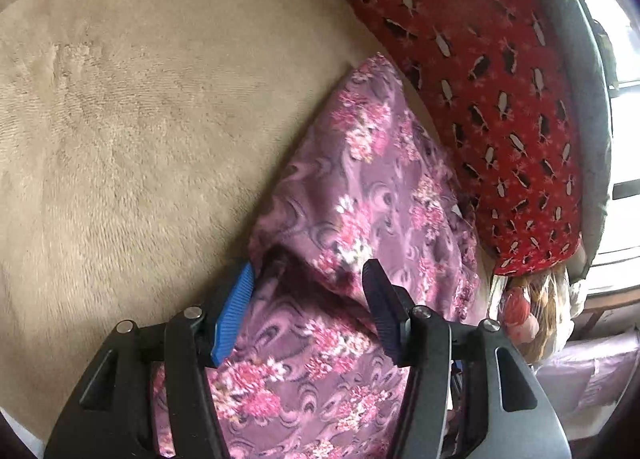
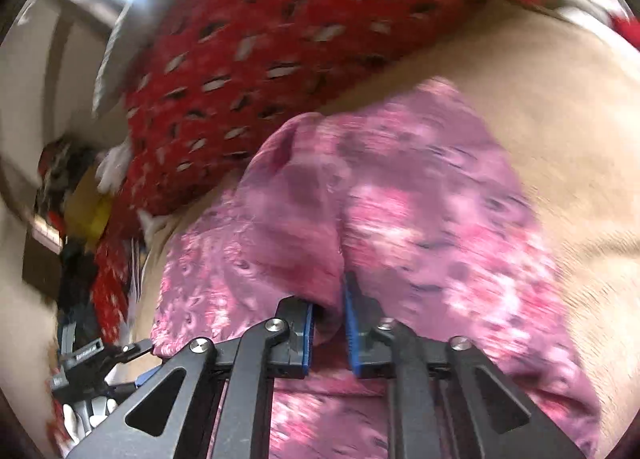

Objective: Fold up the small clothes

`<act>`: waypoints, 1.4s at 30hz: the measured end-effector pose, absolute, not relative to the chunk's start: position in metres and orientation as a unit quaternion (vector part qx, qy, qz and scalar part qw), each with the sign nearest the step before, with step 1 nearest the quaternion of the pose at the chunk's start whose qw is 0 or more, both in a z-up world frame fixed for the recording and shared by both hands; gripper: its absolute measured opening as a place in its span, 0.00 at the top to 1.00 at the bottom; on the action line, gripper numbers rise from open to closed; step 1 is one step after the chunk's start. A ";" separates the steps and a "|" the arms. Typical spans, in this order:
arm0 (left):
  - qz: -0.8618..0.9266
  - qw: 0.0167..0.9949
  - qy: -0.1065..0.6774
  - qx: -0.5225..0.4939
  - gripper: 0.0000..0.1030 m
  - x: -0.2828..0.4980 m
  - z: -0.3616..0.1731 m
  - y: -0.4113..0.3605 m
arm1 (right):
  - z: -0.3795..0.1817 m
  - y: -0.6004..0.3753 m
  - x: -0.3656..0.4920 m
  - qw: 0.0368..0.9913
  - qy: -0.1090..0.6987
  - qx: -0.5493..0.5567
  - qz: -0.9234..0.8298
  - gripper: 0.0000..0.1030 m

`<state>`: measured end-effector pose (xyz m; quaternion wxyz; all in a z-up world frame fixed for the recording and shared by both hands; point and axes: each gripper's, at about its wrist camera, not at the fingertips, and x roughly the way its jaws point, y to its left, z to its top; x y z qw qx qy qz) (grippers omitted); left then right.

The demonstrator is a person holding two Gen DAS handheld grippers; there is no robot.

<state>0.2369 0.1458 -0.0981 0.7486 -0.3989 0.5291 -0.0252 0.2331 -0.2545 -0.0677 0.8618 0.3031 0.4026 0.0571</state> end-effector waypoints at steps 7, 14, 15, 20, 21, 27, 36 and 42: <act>-0.011 0.758 0.541 -0.365 0.47 0.249 -0.098 0.135 | -0.070 -0.263 0.250 0.861 0.392 0.321 0.044 0.79; 0.019 0.769 0.554 -0.318 0.47 0.256 -0.110 0.133 | -0.042 -0.288 0.242 0.895 0.332 0.293 0.049 0.95; 0.019 0.773 0.554 -0.308 0.47 0.256 -0.108 0.131 | -0.054 -0.292 0.246 0.884 0.363 0.291 0.037 0.95; -0.003 0.787 0.546 -0.287 0.47 0.243 -0.090 0.124 | -0.070 -0.310 0.234 0.859 0.403 0.315 0.025 0.85; -0.008 0.791 0.540 -0.288 0.47 0.241 -0.084 0.122 | -0.060 -0.315 0.229 0.870 0.382 0.312 0.012 0.85; 0.001 0.813 0.556 -0.172 0.46 0.257 -0.086 0.074 | -0.056 -0.315 0.241 0.881 0.366 0.298 0.014 0.85; -0.008 0.813 0.571 -0.115 0.44 0.236 -0.099 0.050 | -0.037 -0.298 0.205 0.907 0.382 0.177 0.026 0.79; -0.003 0.832 0.553 -0.034 0.41 0.205 -0.100 0.025 | -0.075 -0.281 0.186 0.874 0.465 0.129 0.045 0.73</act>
